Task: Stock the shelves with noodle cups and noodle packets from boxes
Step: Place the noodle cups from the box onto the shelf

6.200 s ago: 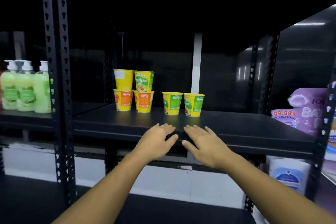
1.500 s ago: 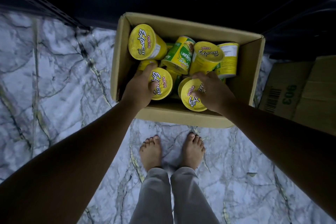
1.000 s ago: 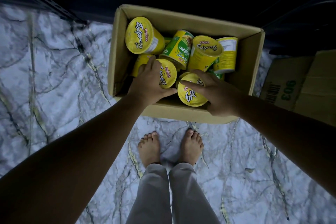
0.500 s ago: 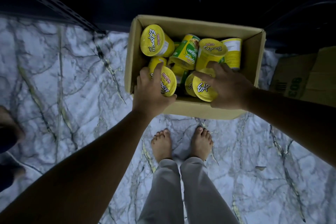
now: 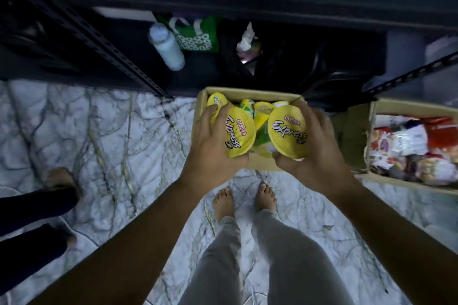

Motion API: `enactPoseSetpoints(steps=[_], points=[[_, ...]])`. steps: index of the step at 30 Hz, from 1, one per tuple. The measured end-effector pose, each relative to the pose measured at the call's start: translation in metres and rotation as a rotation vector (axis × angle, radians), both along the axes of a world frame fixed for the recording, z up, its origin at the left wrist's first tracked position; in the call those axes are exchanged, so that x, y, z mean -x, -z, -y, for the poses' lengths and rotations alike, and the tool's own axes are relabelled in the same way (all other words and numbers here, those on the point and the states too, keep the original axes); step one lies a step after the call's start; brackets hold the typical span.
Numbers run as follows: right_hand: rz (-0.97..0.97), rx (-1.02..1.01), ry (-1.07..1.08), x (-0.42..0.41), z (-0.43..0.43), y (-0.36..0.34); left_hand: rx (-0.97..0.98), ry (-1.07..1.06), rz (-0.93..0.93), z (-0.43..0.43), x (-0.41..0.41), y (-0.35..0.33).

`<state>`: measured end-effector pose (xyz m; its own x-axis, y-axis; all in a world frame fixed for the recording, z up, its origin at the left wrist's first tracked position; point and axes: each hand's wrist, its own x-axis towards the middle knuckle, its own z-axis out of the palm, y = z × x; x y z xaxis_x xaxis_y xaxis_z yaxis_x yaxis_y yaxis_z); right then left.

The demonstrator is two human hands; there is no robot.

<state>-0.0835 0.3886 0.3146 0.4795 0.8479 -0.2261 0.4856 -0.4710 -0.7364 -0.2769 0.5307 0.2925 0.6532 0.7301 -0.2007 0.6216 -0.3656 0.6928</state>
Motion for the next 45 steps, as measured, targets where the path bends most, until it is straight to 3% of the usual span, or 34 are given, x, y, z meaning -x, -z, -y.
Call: enactPoseSetpoints(steps=[11,18,28,36,45], points=[[0.008,-0.505,0.204,0.007,-0.004,-0.279,-0.208,0.025,0.492,-0.02,0.008,-0.291],[0.056,-0.778,0.304,0.008,-0.02,-0.412,-0.249,0.048,0.764,-0.051,-0.008,-0.422],[0.126,-1.073,0.225,-0.031,-0.06,-0.578,-0.396,0.154,1.06,-0.096,-0.058,-0.601],[0.199,-1.112,0.209,-0.088,-0.106,-0.672,-0.483,0.098,1.116,-0.138,-0.116,-0.684],[0.178,-0.999,0.194,-0.14,-0.164,-0.687,-0.469,-0.039,0.915,-0.178,-0.18,-0.706]])
